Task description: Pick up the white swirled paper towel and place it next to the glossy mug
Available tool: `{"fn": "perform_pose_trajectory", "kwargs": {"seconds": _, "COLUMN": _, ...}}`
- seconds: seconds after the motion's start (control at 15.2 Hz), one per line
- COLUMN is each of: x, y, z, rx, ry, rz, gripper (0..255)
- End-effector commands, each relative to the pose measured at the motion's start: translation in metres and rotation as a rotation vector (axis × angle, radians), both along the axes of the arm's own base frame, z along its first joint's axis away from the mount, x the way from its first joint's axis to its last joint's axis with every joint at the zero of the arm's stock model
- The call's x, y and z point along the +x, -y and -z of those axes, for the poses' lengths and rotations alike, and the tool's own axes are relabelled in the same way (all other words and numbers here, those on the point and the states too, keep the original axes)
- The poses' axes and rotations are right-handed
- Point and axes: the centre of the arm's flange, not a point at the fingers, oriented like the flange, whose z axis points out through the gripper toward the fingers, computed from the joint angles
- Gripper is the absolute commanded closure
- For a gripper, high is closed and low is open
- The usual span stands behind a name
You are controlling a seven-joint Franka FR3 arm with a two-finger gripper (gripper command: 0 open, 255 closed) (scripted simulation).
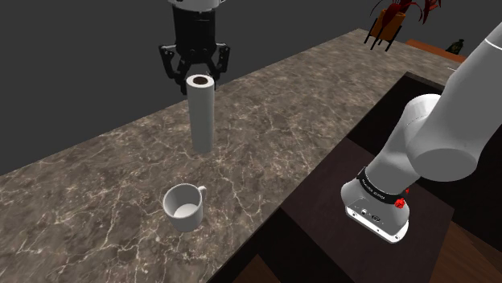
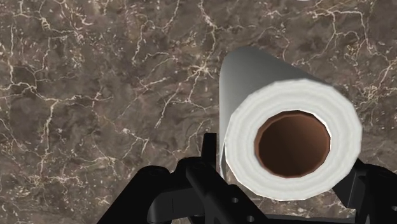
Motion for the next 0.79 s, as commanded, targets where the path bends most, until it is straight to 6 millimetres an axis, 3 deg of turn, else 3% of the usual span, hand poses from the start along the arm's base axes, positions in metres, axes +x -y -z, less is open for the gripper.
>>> {"fn": "perform_pose_trajectory", "kwargs": {"seconds": 0.0, "x": 0.001, "y": 0.000, "z": 0.011, "rx": 0.000, "ry": 0.001, "rz": 0.000, "gripper": 255}}
{"fn": "perform_pose_trajectory", "kwargs": {"seconds": 0.73, "x": 0.001, "y": 0.000, "z": 0.069, "rx": 0.000, "ry": 0.001, "rz": 0.000, "gripper": 255}}
